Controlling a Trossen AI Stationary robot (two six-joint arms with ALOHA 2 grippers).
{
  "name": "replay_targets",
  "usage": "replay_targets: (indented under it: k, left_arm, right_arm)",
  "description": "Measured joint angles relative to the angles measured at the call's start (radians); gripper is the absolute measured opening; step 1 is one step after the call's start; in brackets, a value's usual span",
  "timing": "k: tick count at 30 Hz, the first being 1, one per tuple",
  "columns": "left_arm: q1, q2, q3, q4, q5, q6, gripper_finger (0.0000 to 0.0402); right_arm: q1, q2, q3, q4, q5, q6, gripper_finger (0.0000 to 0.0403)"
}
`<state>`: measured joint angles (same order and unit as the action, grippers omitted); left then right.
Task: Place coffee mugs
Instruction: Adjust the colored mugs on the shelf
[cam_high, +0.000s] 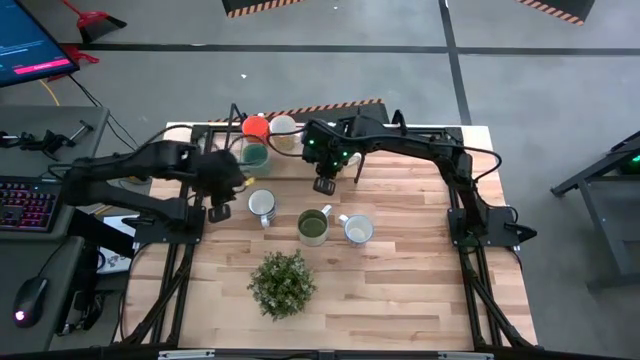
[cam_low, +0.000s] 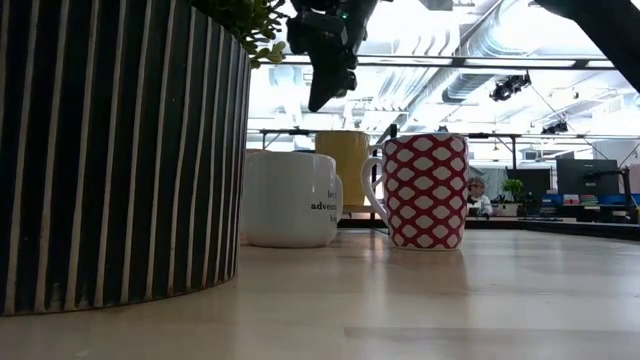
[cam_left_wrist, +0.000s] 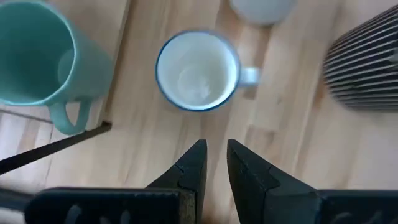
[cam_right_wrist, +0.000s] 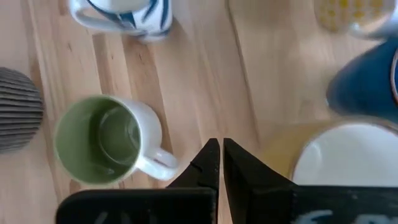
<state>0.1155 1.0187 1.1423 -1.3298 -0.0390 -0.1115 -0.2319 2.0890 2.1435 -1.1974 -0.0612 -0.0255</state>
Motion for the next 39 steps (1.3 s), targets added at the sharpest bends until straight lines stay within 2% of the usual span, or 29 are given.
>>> replay_targets:
  k: [6, 9, 14, 25, 33, 39]
  left_arm:
    - [-0.075, -0.112, -0.014, 0.010, -0.044, -0.100, 0.0053]
    - [-0.101, -0.161, -0.071, 0.024, -0.089, -0.148, 0.0053]
    - [-0.125, -0.215, -0.163, 0.053, -0.100, -0.212, 0.0053]
    - [-0.126, -0.219, -0.180, 0.059, -0.106, -0.227, 0.0053]
    - [-0.126, -0.220, -0.180, 0.057, -0.149, -0.216, 0.0053]
    - [-0.126, -0.220, -0.180, 0.058, -0.182, -0.199, 0.0053]
  right_arm:
    - [-0.010, 0.004, 0.000, 0.000, 0.008, 0.007, 0.0000]
    - [-0.007, 0.004, 0.000, 0.006, 0.046, 0.025, 0.0000]
    - [0.026, 0.004, 0.000, 0.058, 0.069, 0.049, 0.0000]
    - [0.070, 0.048, 0.001, 0.081, 0.097, 0.074, 0.0000]
    - [0.099, 0.052, 0.000, -0.091, 0.167, 0.080, 0.0000]
    - [0.104, 0.048, 0.000, -0.165, 0.156, 0.031, 0.0000]
